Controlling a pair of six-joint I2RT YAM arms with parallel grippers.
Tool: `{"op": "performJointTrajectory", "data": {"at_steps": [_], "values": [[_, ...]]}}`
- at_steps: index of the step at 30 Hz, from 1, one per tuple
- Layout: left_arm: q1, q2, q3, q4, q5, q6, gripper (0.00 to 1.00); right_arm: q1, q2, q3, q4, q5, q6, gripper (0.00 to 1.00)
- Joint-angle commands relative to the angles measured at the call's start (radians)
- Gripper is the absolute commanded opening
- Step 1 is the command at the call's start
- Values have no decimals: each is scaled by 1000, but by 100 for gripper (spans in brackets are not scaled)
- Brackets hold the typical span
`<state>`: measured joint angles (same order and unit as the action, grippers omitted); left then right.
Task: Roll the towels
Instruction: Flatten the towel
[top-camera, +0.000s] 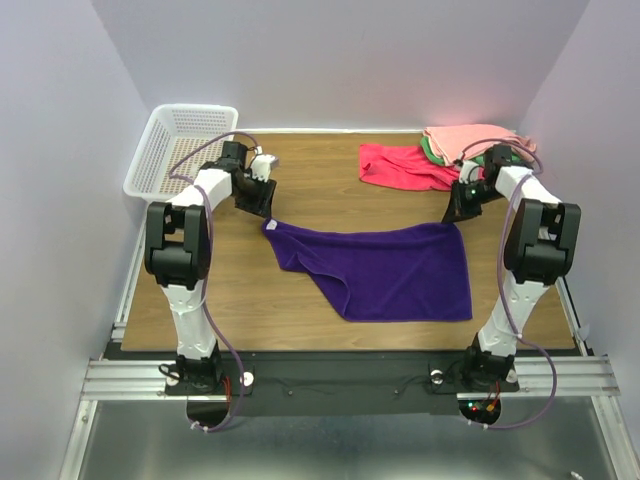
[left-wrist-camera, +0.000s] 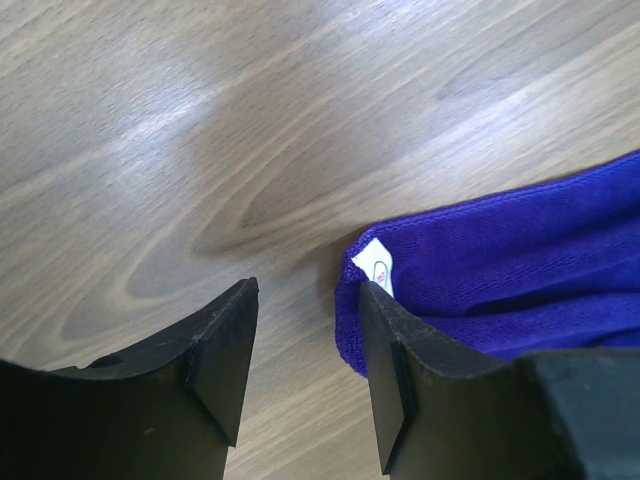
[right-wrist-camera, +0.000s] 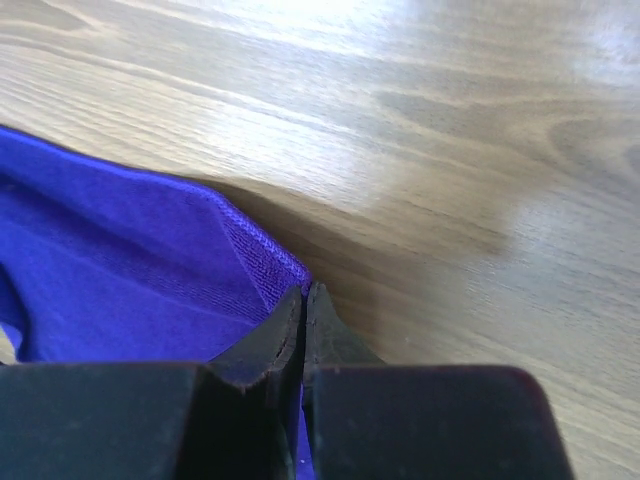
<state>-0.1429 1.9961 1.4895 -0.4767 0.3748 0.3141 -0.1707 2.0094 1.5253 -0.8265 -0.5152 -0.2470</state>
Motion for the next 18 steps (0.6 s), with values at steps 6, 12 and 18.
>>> {"op": "performJointTrajectory", "data": {"at_steps": [6, 12, 18], "values": [[23, -76, 48, 6, 101, -50, 56, -3, -72, 72, -3, -46, 14, 1], [28, -85, 40, -5, 151, -66, 59, -3, -87, 43, 9, -17, 2, 1], [28, -53, 23, -4, 136, -75, 59, -1, -101, 32, 23, -2, 3, 1]]}}
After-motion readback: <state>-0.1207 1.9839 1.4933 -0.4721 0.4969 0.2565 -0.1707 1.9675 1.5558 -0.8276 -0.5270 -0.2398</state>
